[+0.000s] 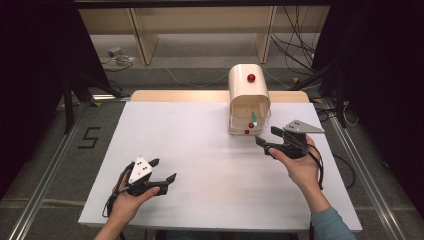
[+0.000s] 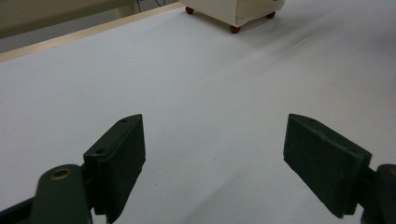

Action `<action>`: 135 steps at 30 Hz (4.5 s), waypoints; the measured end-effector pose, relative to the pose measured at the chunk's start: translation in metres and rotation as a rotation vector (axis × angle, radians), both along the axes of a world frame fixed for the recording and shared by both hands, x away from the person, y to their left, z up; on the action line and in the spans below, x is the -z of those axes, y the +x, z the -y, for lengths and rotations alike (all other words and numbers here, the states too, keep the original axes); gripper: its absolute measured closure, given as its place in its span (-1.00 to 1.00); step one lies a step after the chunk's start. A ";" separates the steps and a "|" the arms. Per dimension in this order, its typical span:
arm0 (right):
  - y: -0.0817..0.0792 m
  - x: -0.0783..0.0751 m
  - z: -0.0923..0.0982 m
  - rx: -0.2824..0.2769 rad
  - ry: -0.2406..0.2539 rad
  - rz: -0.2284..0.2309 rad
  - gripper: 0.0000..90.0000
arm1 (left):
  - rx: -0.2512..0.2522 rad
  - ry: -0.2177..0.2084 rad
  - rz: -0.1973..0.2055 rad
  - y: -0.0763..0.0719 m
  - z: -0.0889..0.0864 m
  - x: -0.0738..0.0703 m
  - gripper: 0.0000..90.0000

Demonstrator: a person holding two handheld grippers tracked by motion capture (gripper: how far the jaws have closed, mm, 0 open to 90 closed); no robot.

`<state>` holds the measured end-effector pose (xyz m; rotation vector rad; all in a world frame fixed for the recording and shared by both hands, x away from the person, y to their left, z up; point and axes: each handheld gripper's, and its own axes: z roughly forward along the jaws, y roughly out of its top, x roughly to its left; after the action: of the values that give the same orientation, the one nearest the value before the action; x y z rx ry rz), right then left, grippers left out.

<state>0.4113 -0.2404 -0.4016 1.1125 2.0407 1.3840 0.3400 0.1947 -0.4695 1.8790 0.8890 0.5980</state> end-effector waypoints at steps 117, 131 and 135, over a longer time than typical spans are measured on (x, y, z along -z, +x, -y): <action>0.029 0.007 -0.028 0.112 -0.084 0.069 1.00 | -0.007 0.014 -0.008 -0.001 0.001 0.001 -0.53; 0.030 0.005 -0.028 0.117 -0.080 0.077 1.00 | -0.006 0.020 -0.009 -0.001 0.001 0.001 -0.53; 0.031 0.005 -0.029 0.122 -0.080 0.076 1.00 | -0.008 0.020 -0.010 -0.001 0.001 0.001 -0.53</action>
<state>0.4421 -0.2113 -0.4062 1.1138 1.9242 1.2554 0.3389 0.1942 -0.4700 1.8993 0.9002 0.6046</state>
